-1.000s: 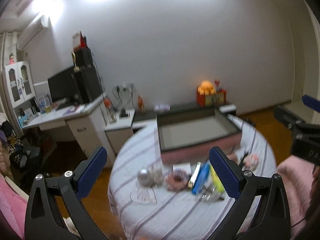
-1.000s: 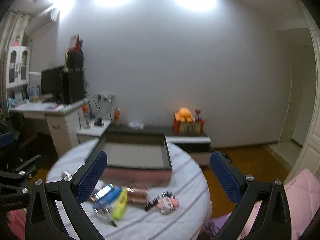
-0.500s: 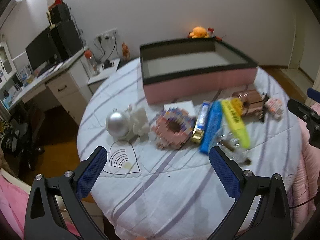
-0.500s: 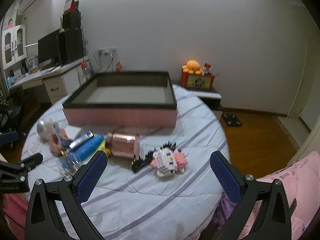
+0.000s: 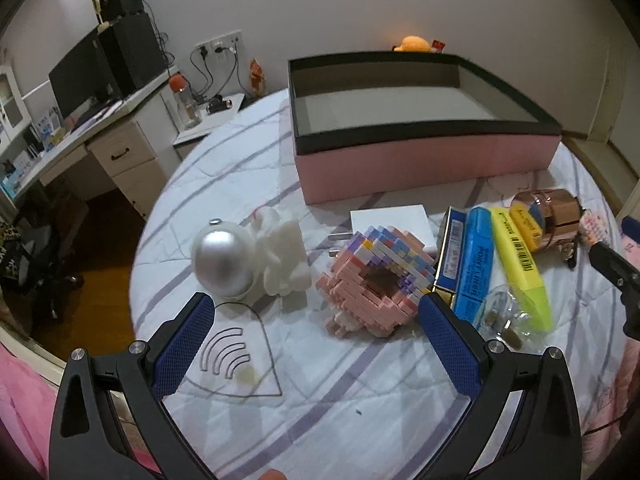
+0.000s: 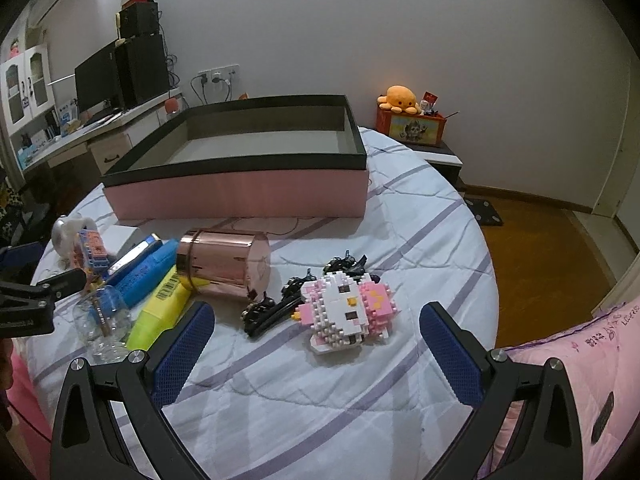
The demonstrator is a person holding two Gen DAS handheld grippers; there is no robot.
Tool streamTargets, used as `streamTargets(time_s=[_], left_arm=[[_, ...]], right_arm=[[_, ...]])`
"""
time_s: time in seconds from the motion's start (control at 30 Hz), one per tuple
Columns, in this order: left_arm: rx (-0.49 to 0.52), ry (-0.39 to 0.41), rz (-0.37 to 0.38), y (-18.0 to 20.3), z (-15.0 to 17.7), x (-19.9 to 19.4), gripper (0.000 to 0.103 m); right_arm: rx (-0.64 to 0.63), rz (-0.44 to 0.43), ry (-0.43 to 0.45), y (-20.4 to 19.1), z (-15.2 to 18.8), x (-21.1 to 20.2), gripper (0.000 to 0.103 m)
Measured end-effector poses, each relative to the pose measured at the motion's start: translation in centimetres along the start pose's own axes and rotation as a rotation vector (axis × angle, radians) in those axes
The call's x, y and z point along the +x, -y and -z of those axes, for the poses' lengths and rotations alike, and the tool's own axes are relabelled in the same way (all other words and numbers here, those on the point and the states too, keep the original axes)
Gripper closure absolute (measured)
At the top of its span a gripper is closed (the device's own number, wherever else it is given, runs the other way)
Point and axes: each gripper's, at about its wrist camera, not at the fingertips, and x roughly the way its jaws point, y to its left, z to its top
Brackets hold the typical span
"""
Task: Organize rigid objects
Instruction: 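Lower the left tool over the pink block donut figure, then close the left gripper on the pink block donut figure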
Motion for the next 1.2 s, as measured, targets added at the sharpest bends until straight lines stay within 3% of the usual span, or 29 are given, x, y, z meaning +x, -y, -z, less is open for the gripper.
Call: streamTargets(time_s=[0.4, 0.7, 0.77, 0.9, 0.97, 1.2], left_arm=[[-0.004, -0.026, 0.019, -0.2, -0.3, 2.0, 0.0], [-0.046, -0.033, 0.079, -1.5, 0.4, 2.7, 0.014], [-0.054, -0.02, 0.091, -1.6, 0.4, 2.5, 0.028], [-0.061, -0.006, 0.11, -2.0, 0.5, 2.4, 0.033], [-0.056, -0.006, 0.126, -2.1, 0.6, 2.3, 0.049], [-0.048, -0.013, 0.156, -2.6, 1.6, 1.2, 0.049]], right_arm=[[0.001, 0.005, -0.017, 0.2, -0.1, 1.2, 0.0], [-0.006, 0.019, -0.017, -0.1, -0.1, 0.8, 0.0], [-0.003, 0.021, -0.022, 0.0, 0.1, 0.8, 0.0], [0.008, 0.027, -0.033, 0.2, 0.6, 0.7, 0.0], [0.011, 0.029, -0.034, 0.4, 0.7, 0.7, 0.0], [0.05, 0.013, -0.039, 1.2, 0.9, 0.9, 0.0]])
